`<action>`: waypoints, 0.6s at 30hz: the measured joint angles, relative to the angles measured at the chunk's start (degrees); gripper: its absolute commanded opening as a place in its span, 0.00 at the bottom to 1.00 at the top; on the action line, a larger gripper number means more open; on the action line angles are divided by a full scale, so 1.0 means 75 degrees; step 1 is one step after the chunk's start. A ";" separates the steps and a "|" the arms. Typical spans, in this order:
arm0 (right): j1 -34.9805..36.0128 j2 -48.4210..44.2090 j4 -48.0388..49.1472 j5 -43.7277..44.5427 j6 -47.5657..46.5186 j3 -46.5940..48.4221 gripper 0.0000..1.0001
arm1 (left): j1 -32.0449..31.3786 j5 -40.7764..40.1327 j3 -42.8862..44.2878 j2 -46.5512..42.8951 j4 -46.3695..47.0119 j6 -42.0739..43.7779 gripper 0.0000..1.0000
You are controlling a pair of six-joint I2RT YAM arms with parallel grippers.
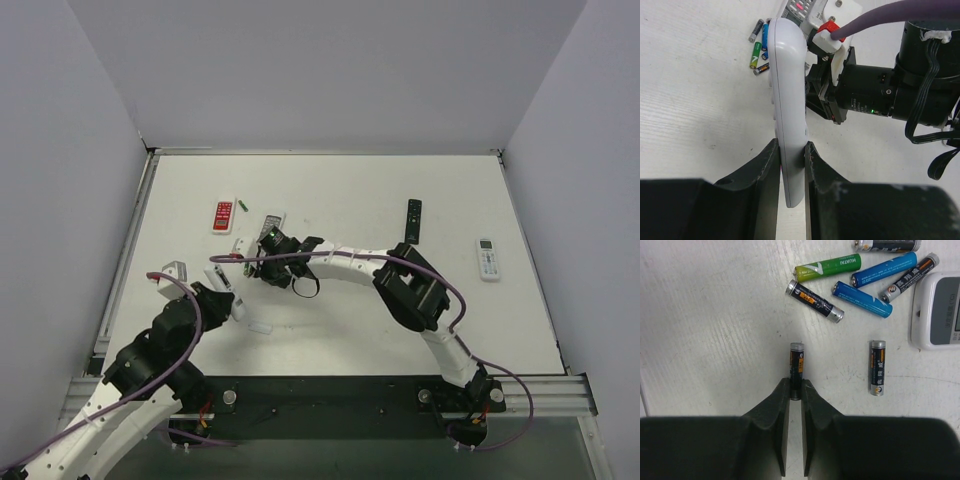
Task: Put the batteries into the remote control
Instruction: Pick up the battery from the center of the board.
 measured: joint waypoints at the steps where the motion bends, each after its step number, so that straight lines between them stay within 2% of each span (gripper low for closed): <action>1: 0.0000 -0.0041 0.0079 0.0009 -0.0009 -0.0085 0.00 | 0.0000 0.0047 -0.0044 0.0017 0.0085 0.0003 0.00; 10: -0.0105 -0.1332 0.0160 0.0044 0.0688 -0.1915 0.00 | 0.0000 0.0903 -0.1122 0.0041 0.1795 0.0035 0.00; 14: -0.0344 -0.2296 -0.0294 -0.0003 0.1390 -0.2914 0.00 | 0.0000 0.1405 -0.1504 0.0350 0.2903 0.0076 0.00; 18: -0.0769 -0.3535 -0.0965 -0.0259 0.2110 -0.3334 0.00 | 0.0009 0.1941 -0.1816 0.0956 0.4287 0.0093 0.00</action>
